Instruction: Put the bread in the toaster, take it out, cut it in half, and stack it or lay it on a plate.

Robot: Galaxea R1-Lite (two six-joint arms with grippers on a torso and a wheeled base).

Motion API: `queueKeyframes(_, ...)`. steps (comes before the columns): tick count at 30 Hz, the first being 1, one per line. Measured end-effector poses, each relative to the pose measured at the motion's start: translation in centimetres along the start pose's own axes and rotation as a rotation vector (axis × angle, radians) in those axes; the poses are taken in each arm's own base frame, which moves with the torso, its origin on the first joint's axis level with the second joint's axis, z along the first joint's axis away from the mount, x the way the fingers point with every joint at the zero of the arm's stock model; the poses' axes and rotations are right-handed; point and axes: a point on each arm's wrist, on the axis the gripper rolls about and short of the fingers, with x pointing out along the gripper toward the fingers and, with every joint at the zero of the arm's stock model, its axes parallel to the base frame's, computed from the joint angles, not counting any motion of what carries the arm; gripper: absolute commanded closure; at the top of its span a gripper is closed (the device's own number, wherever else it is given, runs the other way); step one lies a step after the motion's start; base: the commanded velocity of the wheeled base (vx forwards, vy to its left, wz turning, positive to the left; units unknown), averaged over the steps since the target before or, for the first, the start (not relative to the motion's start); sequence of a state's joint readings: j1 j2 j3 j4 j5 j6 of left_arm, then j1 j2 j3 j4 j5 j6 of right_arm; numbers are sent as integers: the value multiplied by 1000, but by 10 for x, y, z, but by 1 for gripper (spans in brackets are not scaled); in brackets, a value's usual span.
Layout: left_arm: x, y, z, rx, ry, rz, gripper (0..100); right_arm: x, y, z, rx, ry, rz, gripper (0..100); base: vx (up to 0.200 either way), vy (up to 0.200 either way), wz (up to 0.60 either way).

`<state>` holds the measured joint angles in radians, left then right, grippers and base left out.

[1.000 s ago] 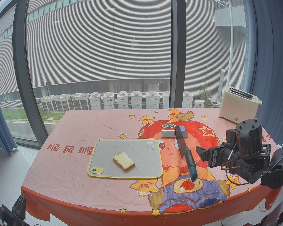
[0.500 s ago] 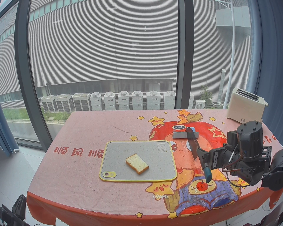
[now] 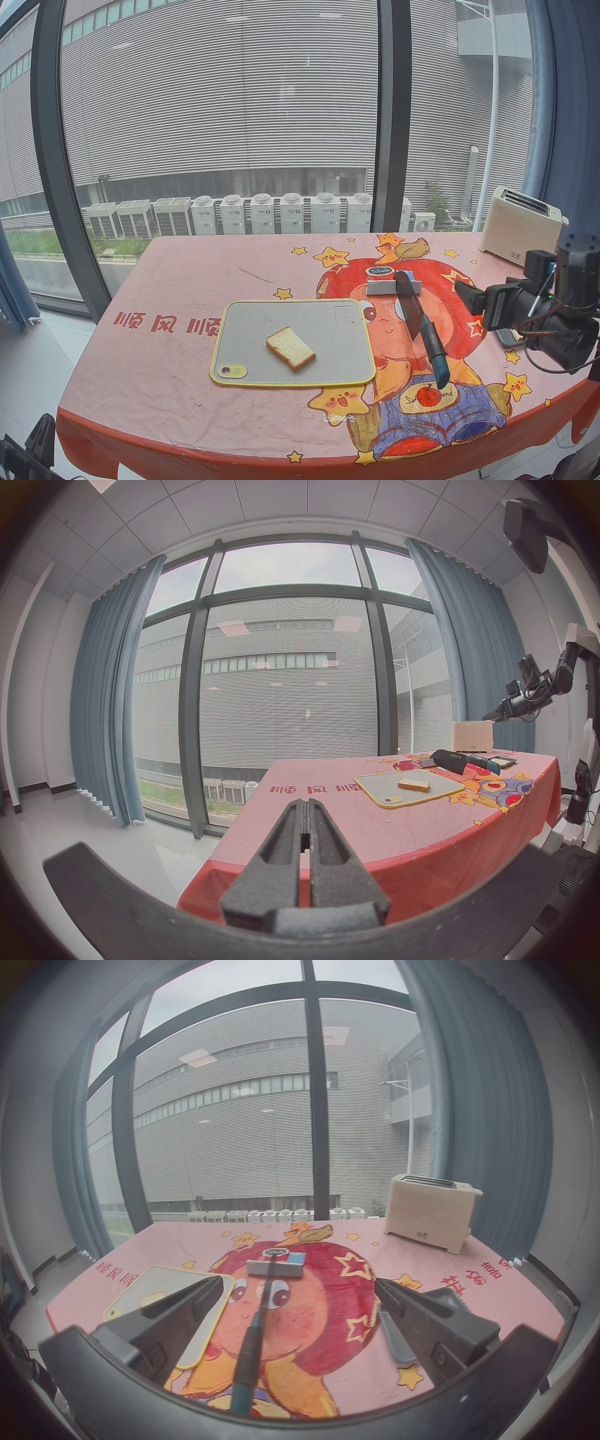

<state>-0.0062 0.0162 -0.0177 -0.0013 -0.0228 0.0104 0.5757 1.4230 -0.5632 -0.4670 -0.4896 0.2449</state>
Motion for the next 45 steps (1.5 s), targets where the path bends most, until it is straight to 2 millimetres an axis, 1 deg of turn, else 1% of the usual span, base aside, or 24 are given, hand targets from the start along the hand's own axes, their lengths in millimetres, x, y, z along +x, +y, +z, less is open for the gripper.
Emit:
queueKeyframes(4, 0, 0, 0, 0, 0, 0, 100, -14, -16, 4, 24, -37, -12, 0, 0, 0, 0)
queueKeyframes(8, 0, 0, 0, 0, 0, 0, 100, -33, -36, 3, 55, -72, -3, 0, 0, 0, 0)
queueKeyframes(12, 0, 0, 0, 0, 0, 0, 100, -53, -57, -2, 90, -111, -3, 0, 0, 0, 0)
queueKeyframes(18, 0, 0, 0, 0, 0, 0, 100, -84, -77, -14, 122, -184, -1, 0, 0, 0, 0)
queueKeyframes(25, 0, 0, 0, 0, 0, 0, 100, -115, -92, -42, 129, -230, -2, 0, 0, 0, 0)
queueKeyframes(35, 0, 0, 0, 0, 0, -1, 100, -147, -105, -85, 91, -265, 0, 0, 0, 0, 0)
queueKeyframes(42, 0, 0, 0, 0, 0, 0, 100, -160, -109, -119, 61, -269, 39, 0, 0, 0, 0)
queueKeyframes(45, 0, 0, 0, 0, 0, 0, 100, -163, -110, -129, 56, -279, 68, 0, 0, 0, 0)
